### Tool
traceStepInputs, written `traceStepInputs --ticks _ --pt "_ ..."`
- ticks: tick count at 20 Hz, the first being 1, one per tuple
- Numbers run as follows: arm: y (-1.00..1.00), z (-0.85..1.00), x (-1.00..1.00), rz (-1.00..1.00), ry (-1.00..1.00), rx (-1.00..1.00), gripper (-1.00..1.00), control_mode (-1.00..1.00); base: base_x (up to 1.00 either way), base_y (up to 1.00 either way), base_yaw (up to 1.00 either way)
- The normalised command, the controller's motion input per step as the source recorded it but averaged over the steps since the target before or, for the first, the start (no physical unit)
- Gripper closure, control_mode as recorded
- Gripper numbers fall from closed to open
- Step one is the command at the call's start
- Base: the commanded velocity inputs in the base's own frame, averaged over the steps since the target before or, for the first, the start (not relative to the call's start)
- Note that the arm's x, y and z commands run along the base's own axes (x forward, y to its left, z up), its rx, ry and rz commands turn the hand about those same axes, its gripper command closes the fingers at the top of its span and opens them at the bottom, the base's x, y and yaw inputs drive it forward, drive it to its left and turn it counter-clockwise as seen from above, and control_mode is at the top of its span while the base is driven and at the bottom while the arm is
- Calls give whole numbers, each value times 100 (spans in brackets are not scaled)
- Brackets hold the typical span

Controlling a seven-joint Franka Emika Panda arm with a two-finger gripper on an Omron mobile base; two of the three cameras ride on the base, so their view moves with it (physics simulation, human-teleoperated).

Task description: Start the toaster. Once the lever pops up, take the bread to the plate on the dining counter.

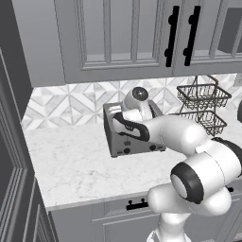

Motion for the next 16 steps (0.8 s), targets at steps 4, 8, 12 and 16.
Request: traceStepInputs --ticks 4,8,12,16 --pt "0 0 0 0 0 0 -100 -100 0 0 0" --pt "0 0 0 0 0 0 -100 -100 0 0 0" --pt "0 0 0 0 0 0 -100 -100 0 0 0" --pt "0 0 0 0 0 0 -100 -100 0 0 0"
